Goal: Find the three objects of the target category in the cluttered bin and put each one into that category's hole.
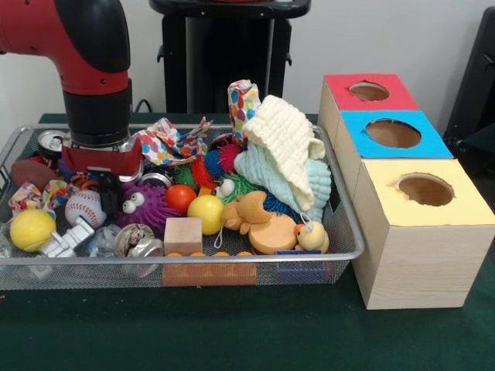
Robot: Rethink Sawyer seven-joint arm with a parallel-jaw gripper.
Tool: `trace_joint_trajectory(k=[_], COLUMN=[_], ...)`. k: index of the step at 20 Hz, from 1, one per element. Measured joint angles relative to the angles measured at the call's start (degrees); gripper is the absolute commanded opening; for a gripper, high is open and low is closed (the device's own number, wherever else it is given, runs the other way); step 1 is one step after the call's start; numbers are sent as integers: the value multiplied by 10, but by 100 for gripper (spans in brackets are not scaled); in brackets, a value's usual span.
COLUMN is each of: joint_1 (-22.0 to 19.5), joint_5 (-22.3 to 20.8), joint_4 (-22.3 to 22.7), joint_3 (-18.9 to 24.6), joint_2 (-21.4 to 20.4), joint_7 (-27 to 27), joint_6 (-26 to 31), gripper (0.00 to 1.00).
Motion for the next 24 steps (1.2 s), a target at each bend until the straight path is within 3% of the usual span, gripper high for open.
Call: trace_joint_trajectory(k=[9,10,24], joint_1=[11,11,17], joint_5=[40,49,91], joint_4=[0,0,7], joint_3=[-21,-23,-36], joint_2=[0,0,-10], joint_7=[0,0,0], joint_6=[-1,-1,-11], gripper=[0,100,100])
